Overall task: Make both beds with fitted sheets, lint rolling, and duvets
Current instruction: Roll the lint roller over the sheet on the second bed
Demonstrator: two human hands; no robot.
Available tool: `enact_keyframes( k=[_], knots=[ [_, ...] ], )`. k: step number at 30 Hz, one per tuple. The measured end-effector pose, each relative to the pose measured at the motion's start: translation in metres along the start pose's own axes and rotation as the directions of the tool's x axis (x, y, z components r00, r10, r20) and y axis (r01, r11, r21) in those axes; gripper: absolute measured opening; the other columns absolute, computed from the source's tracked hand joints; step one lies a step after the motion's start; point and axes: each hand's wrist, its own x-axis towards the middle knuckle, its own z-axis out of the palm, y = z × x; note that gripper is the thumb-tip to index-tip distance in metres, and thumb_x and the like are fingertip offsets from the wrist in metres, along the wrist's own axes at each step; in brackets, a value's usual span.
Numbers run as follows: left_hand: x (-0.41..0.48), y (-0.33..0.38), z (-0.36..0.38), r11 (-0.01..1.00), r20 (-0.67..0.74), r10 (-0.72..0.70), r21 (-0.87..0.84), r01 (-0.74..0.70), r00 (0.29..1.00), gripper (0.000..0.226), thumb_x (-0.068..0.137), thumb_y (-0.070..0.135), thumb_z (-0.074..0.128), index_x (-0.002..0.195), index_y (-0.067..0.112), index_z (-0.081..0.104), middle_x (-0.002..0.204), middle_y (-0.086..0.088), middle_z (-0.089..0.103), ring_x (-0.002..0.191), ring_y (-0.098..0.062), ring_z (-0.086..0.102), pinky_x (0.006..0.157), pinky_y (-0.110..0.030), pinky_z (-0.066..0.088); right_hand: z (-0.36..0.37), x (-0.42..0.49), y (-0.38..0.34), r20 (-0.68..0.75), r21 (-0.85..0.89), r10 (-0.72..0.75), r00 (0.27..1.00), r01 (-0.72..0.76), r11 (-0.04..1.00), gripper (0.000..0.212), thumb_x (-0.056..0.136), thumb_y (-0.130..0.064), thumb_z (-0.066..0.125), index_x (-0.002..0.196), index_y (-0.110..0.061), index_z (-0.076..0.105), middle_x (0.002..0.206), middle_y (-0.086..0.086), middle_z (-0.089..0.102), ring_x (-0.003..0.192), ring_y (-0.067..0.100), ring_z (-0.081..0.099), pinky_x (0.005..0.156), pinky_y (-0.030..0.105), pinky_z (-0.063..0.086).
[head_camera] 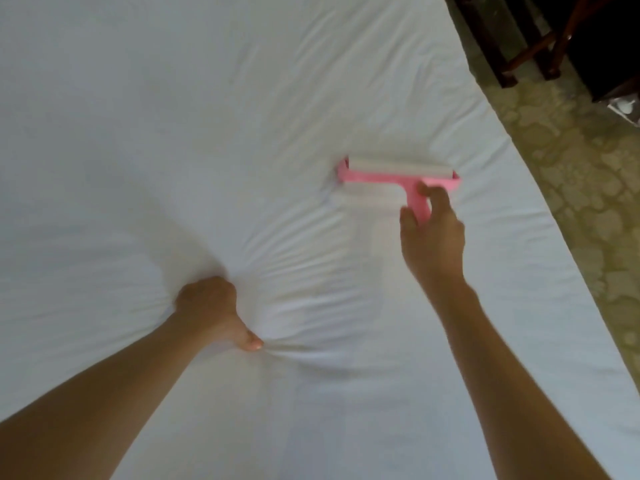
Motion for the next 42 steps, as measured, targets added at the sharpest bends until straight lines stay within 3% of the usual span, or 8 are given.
enact_keyframes(
  k=[7, 11, 14, 22, 27, 31, 34, 42],
  knots=[
    [-0.010, -0.010, 0.017, 0.990, -0.144, -0.009, -0.143, -0.012, 0.990, 0.104, 0.046, 0.065, 0.083, 0.126, 0.008, 0.048, 0.125, -0.008, 0.056, 0.116, -0.029, 0.054, 0.094, -0.032, 0.045, -0.006, -0.040, 0.019, 0.022, 0.014, -0.058, 0.998, 0.057, 0.998, 0.039, 0.094, -0.015, 0.050, 0.133, -0.015, 0.047, 0.112, 0.020, 0.065, 0.096, 0.043, 0.061, 0.082, 0.042, 0.047],
    [-0.030, -0.011, 0.035, 0.989, -0.261, -0.028, -0.147, -0.011, 0.965, 0.102, 0.056, 0.069, 0.075, 0.129, 0.007, 0.040, 0.129, -0.011, 0.048, 0.120, -0.030, 0.046, 0.094, -0.036, 0.043, -0.037, -0.173, 0.075, 0.048, 0.009, 0.012, 0.999, -0.013, 1.000, 0.036, 0.090, -0.014, 0.059, 0.126, -0.017, 0.056, 0.062, 0.003, 0.059, 0.059, 0.036, 0.058, 0.054, 0.035, 0.040],
    [-0.061, -0.009, 0.064, 0.988, -0.287, 0.066, -0.116, -0.103, 0.956, 0.091, 0.063, 0.071, 0.068, 0.125, 0.010, 0.040, 0.126, -0.008, 0.047, 0.117, -0.027, 0.046, 0.091, -0.035, 0.041, -0.051, -0.208, 0.081, 0.040, 0.028, 0.053, 0.998, -0.054, 0.998, 0.031, 0.089, -0.014, 0.062, 0.120, -0.017, 0.061, 0.052, -0.001, 0.053, 0.050, 0.022, 0.053, 0.048, 0.026, 0.036],
    [-0.158, 0.034, 0.174, 0.980, -0.182, 0.193, -0.013, -0.199, 0.964, 0.092, 0.069, 0.055, 0.070, 0.137, 0.010, 0.028, 0.136, -0.008, 0.036, 0.122, -0.024, 0.038, 0.099, -0.033, 0.035, 0.017, -0.126, -0.035, 0.189, 0.056, -0.219, 0.957, 0.212, 0.976, 0.039, 0.097, -0.024, 0.046, 0.136, -0.023, 0.043, 0.109, 0.018, 0.065, 0.101, 0.040, 0.058, 0.071, 0.034, 0.034],
    [-0.186, 0.033, 0.203, 0.956, -0.147, 0.288, -0.018, -0.294, 0.946, 0.075, 0.075, 0.041, 0.068, 0.135, 0.011, 0.033, 0.137, -0.006, 0.036, 0.125, -0.023, 0.037, 0.102, -0.031, 0.031, 0.009, -0.211, 0.021, 0.234, 0.049, -0.189, 0.954, 0.183, 0.982, 0.045, 0.096, -0.018, 0.048, 0.139, -0.026, 0.041, 0.115, 0.013, 0.065, 0.100, 0.040, 0.060, 0.073, 0.039, 0.043],
    [-0.212, 0.025, 0.218, 0.905, -0.100, 0.307, -0.278, -0.323, 0.946, 0.030, 0.082, 0.045, 0.060, 0.103, 0.027, 0.047, 0.110, 0.007, 0.049, 0.114, -0.017, 0.047, 0.090, -0.024, 0.036, -0.043, -0.310, 0.084, 0.248, 0.021, -0.169, 0.954, 0.169, 0.985, 0.060, 0.089, -0.013, 0.060, 0.124, -0.058, 0.041, 0.076, -0.013, 0.067, 0.066, 0.030, 0.064, 0.055, 0.034, 0.040],
    [-0.229, 0.010, 0.229, 0.888, -0.116, 0.184, -0.407, -0.215, 0.976, 0.035, 0.086, 0.051, 0.052, 0.069, 0.029, 0.030, 0.076, 0.012, 0.037, 0.101, -0.010, 0.052, 0.081, -0.022, 0.037, -0.058, -0.317, 0.094, 0.238, 0.034, -0.097, 0.966, 0.092, 0.995, 0.046, 0.085, -0.013, 0.066, 0.120, -0.042, 0.059, 0.046, -0.020, 0.048, 0.045, 0.012, 0.047, 0.049, 0.029, 0.036],
    [-0.240, -0.047, 0.250, 0.876, -0.211, -0.117, -0.483, 0.001, 0.971, 0.037, 0.092, 0.049, 0.046, 0.066, 0.027, 0.031, 0.071, 0.010, 0.042, 0.077, -0.010, 0.043, 0.066, -0.024, 0.033, 0.010, -0.221, -0.031, 0.322, 0.041, -0.232, 0.918, 0.231, 0.972, 0.038, 0.097, -0.024, 0.046, 0.135, -0.020, 0.044, 0.108, 0.019, 0.066, 0.102, 0.040, 0.058, 0.073, 0.034, 0.038]
  ],
)
